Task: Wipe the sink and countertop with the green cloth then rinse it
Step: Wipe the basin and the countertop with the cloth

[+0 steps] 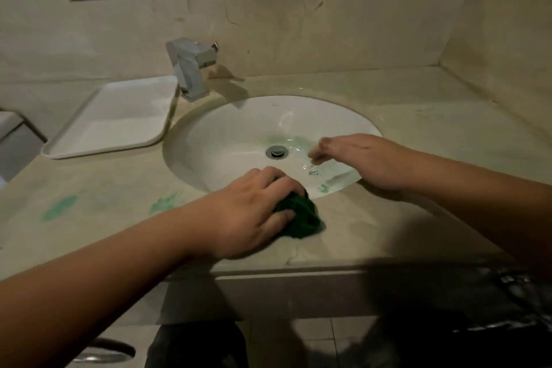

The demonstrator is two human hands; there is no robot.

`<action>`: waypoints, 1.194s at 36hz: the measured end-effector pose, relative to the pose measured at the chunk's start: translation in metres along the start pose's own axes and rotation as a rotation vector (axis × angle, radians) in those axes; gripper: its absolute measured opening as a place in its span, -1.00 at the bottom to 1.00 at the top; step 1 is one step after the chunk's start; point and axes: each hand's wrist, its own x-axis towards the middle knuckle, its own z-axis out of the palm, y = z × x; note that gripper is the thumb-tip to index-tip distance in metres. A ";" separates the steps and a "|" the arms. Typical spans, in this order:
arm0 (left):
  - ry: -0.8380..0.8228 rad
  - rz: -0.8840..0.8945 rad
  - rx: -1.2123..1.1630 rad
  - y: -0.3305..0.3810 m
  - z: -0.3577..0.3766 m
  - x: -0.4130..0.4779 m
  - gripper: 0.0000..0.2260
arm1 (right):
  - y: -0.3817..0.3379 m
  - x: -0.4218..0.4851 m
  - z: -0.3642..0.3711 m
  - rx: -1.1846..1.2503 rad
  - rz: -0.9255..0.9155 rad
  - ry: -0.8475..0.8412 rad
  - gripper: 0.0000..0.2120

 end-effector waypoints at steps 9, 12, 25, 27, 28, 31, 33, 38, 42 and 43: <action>0.044 0.217 0.105 0.023 -0.001 -0.029 -0.67 | -0.008 -0.015 0.007 -0.097 0.041 -0.220 -0.02; 0.036 0.198 0.141 0.020 0.009 -0.025 -0.68 | -0.008 -0.019 0.010 -0.125 0.064 -0.229 -0.03; 0.107 0.207 0.156 0.010 -0.009 -0.054 -0.71 | -0.015 -0.024 0.021 -0.380 -0.012 -0.185 0.18; 0.063 0.245 0.124 0.013 0.003 -0.064 -0.70 | -0.015 -0.023 0.023 -0.414 -0.023 -0.183 0.13; 0.061 0.231 0.098 0.010 0.006 -0.065 -0.70 | -0.015 -0.023 0.024 -0.429 -0.024 -0.186 0.10; 0.069 0.102 0.036 0.006 -0.001 -0.051 -0.70 | -0.018 -0.025 0.024 -0.450 -0.018 -0.200 -0.03; 0.099 -0.017 0.042 -0.003 -0.007 -0.041 -0.69 | -0.021 -0.028 0.022 -0.455 0.021 -0.203 -0.02; 0.308 -0.166 0.132 -0.026 -0.033 -0.079 -0.66 | -0.027 -0.035 0.017 -0.555 -0.035 -0.269 -0.13; 0.382 -0.235 0.227 -0.044 -0.059 -0.153 -0.61 | -0.033 -0.046 0.021 -0.662 -0.102 -0.360 -0.19; 0.378 -0.260 0.241 -0.049 -0.062 -0.170 -0.60 | -0.036 -0.047 0.024 -0.675 -0.113 -0.392 -0.15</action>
